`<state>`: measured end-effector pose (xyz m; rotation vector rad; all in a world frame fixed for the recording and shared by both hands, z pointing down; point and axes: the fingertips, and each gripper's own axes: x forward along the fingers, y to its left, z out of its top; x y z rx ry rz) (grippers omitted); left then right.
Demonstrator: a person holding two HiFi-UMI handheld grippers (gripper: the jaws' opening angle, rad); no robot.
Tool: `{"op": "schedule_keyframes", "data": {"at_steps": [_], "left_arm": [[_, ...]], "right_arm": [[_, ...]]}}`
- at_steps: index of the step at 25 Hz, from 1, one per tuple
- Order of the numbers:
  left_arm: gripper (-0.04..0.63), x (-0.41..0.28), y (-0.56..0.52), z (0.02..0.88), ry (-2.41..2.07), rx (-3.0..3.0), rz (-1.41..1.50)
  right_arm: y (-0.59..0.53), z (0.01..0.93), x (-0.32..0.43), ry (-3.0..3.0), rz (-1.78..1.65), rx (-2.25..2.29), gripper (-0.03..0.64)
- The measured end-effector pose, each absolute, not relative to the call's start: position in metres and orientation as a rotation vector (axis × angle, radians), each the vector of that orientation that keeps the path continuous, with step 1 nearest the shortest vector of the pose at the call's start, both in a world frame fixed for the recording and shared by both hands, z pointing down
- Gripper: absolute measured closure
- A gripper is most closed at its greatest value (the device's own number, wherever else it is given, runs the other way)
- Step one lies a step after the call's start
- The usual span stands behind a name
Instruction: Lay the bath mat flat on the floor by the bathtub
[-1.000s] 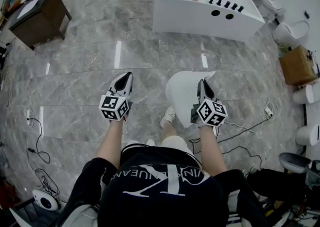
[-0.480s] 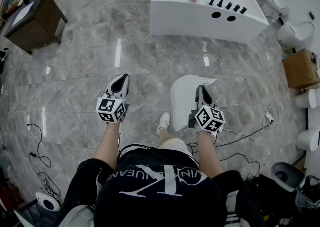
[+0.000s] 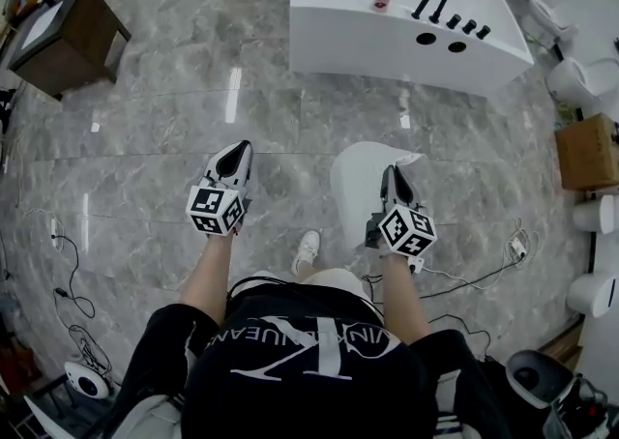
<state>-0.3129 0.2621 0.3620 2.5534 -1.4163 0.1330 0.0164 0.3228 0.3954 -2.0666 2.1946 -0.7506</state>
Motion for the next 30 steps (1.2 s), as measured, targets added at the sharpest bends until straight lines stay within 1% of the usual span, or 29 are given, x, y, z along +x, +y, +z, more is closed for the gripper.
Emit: {"op": "schedule_keyframes", "data": {"at_steps": [11, 19, 30], "left_arm": [[0.578, -0.277, 0.195, 0.368, -1.450, 2.535, 0.121], [0.578, -0.274, 0.156, 0.390, -1.446, 2.506, 0.169], [0.578, -0.265, 0.043, 0.434, -1.455, 2.419, 0.202]], "right_arm": [[0.232, 0.394, 0.051, 2.259, -0.724, -2.043, 0.583], [0.174, 0.403, 0.059, 2.254, -0.745, -2.047, 0.582], [0.090, 0.440, 0.067, 2.253, -0.869, -2.084, 0.583]]}}
